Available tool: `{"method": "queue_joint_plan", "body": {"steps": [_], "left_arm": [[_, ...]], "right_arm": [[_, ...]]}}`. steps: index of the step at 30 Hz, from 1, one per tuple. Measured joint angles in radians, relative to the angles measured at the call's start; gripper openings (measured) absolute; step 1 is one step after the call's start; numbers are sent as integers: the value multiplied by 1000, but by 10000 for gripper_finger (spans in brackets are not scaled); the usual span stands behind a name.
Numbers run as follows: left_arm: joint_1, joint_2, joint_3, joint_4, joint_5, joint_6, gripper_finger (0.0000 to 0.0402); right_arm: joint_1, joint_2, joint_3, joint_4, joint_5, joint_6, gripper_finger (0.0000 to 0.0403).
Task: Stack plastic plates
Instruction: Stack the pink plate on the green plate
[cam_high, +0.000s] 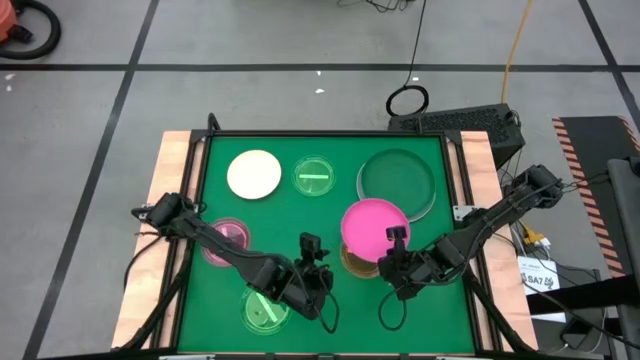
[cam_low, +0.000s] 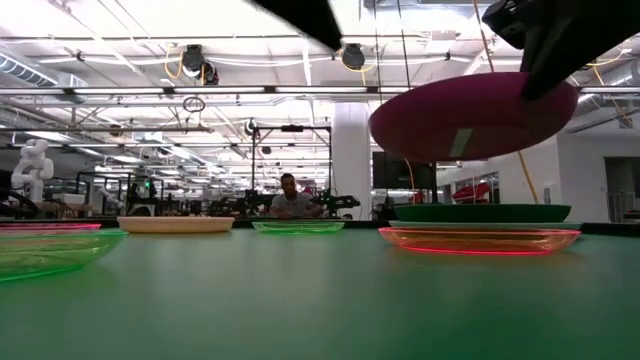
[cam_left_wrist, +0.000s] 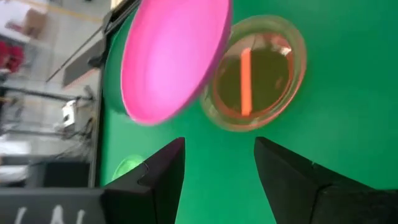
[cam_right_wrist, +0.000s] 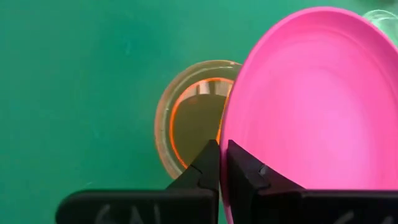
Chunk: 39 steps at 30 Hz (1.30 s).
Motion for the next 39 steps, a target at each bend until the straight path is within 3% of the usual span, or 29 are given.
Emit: {"method": "queue_joint_plan", "body": {"steps": [5,13,20,33,39], "left_arm": [[3,-65,-132,19,-69,-57,200],[15,-363,-561,332,-71,-82,173],[18,-538,-804,512,-22,-82,141],[48,-544,-849,571,41,-82,138],[70,-544,-849,632,55,-55,138]], "right_arm": [[-8,0,0,-33,29,4,5],[-39,-1,0,-85,87,7,6],[-129,-1,0,-143,117,27,7],[-296,-6,-50,-128,131,-3,8],[-348,-8,-115,-64,48,-25,7]]}}
